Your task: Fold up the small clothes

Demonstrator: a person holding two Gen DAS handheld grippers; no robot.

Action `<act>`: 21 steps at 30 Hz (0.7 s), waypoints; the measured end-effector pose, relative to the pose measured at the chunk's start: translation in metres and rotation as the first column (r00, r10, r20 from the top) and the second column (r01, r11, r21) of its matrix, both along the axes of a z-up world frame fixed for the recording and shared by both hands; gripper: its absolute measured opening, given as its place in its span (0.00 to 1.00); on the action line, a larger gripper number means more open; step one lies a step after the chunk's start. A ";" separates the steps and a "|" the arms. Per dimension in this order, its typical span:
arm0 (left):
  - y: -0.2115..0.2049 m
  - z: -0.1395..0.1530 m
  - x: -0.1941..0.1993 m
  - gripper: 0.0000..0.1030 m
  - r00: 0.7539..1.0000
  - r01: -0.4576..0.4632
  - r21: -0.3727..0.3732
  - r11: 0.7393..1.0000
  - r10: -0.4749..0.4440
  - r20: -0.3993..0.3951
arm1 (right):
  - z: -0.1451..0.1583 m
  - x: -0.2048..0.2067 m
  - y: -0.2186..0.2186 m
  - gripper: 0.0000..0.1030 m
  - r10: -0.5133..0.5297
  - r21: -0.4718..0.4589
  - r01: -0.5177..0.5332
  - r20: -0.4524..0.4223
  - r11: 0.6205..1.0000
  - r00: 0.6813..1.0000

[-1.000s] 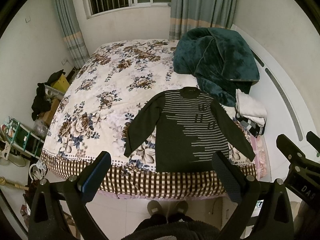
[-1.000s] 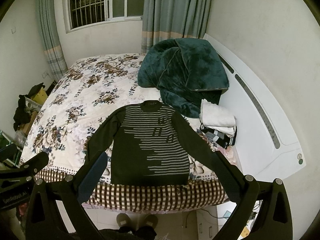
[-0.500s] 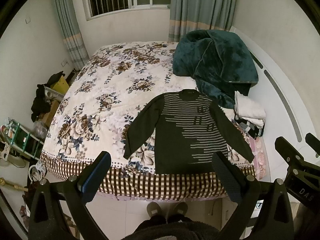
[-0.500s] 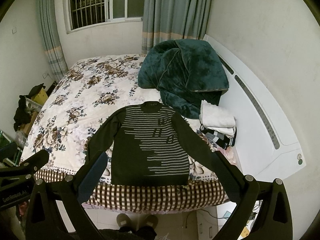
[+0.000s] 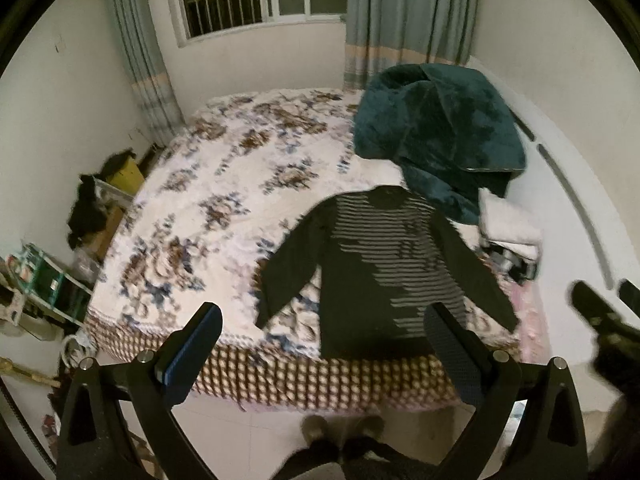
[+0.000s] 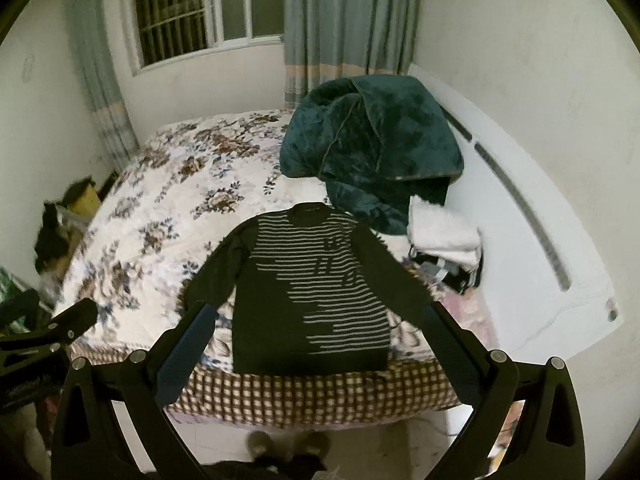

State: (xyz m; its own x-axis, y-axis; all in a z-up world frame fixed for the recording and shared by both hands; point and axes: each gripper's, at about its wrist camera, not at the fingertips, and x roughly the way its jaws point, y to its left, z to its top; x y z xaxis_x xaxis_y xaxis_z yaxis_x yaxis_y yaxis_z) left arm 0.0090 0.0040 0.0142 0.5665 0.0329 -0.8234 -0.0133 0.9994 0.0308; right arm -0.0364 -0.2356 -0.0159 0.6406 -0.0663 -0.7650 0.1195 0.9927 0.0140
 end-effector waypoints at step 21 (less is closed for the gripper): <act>-0.109 -0.351 0.221 1.00 0.926 -0.035 0.230 0.972 0.118 -0.358 | -0.481 0.054 -0.432 0.96 -0.691 0.268 0.860 -0.515 0.434 0.508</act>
State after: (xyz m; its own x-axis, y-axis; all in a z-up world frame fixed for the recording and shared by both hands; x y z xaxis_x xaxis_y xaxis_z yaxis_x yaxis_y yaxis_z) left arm 0.2297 -0.1052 -0.3371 0.2140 0.2644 -0.9404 -0.0358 0.9642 0.2629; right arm 0.0172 -0.6678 -0.4972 0.2394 -0.0284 -0.9705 0.9154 0.3399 0.2159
